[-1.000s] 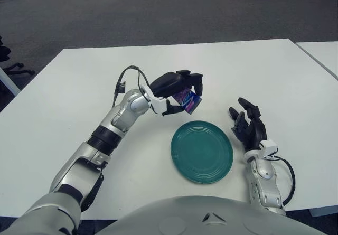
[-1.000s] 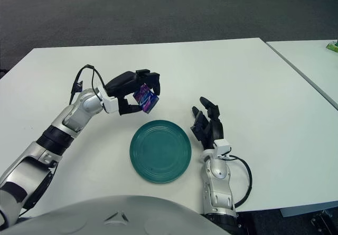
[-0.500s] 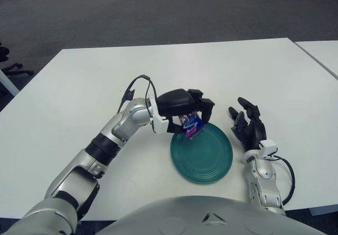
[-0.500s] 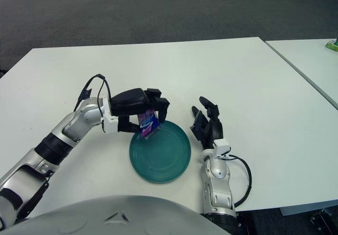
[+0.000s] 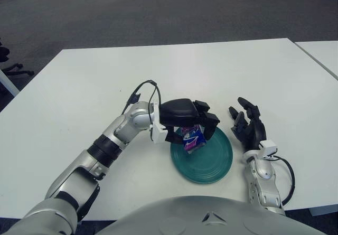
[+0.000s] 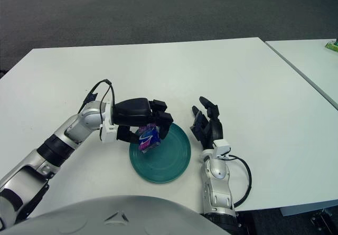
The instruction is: Put the gum into the plate.
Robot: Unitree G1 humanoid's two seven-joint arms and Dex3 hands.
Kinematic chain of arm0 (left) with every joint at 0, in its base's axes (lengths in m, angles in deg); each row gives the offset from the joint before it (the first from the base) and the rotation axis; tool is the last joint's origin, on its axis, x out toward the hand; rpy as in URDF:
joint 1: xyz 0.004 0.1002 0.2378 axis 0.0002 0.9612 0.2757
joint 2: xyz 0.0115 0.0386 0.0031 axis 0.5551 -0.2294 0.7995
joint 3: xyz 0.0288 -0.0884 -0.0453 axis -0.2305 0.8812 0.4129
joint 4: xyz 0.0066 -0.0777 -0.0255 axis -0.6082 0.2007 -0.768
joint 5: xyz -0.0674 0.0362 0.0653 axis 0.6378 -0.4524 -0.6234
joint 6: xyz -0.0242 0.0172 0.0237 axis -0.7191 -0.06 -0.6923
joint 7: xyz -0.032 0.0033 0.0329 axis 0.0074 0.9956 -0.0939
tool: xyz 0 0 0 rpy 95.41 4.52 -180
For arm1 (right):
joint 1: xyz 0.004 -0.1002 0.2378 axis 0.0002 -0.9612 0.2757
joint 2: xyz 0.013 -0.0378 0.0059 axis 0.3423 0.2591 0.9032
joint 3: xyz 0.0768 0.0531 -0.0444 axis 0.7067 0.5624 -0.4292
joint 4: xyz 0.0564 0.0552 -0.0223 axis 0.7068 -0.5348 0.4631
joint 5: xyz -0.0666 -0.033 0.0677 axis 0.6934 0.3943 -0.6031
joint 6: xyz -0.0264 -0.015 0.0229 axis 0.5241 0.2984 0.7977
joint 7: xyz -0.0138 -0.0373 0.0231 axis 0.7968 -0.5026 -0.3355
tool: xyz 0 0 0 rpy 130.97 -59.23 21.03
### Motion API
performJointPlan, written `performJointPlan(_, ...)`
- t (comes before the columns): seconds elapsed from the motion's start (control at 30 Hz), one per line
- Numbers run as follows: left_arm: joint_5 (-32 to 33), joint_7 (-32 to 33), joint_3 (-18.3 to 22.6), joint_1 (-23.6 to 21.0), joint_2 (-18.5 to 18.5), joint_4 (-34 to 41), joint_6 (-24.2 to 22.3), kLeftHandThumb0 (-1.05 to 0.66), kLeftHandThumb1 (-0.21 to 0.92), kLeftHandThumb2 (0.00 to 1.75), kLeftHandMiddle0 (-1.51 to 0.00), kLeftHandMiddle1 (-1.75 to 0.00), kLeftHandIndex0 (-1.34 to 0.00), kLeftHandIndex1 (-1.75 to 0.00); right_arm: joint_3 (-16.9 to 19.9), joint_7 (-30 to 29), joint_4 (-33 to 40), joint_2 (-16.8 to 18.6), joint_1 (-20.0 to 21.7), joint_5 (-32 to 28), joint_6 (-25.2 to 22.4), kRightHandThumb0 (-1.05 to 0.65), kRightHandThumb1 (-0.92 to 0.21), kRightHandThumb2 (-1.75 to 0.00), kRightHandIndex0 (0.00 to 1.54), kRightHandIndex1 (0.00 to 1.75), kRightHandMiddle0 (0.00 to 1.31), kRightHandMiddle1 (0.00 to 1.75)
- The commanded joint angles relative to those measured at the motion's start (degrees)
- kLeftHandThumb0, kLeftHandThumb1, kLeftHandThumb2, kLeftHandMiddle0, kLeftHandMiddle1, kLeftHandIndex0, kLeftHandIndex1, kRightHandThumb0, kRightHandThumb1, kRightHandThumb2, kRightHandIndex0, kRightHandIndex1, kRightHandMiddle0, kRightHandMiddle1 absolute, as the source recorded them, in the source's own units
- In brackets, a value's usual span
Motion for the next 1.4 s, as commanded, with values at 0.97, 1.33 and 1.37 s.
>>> performJointPlan(0.97, -4.9, -4.5, 0.0, -1.1, 1.9, -1.0, 5.1, -1.05, 0.92, 0.5, 0.0, -0.01, 0.0, -0.01, -0.4, 2.4, -1.6, 2.6, -2.5, -4.9, -2.2, -0.61, -0.92, -0.93, 0.41, 0.02, 0.0, 0.74)
performJointPlan(1.33, -3.9, -0.4, 1.3, 0.6, 0.6, -2.5, 3.6, -1.05, 0.92, 0.59, 0.0, 0.0, 0.0, 0.0, -0.4, 4.7, -1.9, 2.8, -2.9, -6.3, -0.5, -0.62, -0.92, -0.94, 0.39, 0.01, 0.0, 0.7)
performJointPlan(1.37, -3.4, -0.3, 1.5, 0.7, 0.4, -2.7, 2.9, -1.05, 0.92, 0.58, 0.0, 0.0, 0.0, 0.0, -0.3, 4.7, -2.2, 2.8, -2.8, -6.2, -0.3, -0.64, -0.92, -0.94, 0.38, 0.01, 0.0, 0.7)
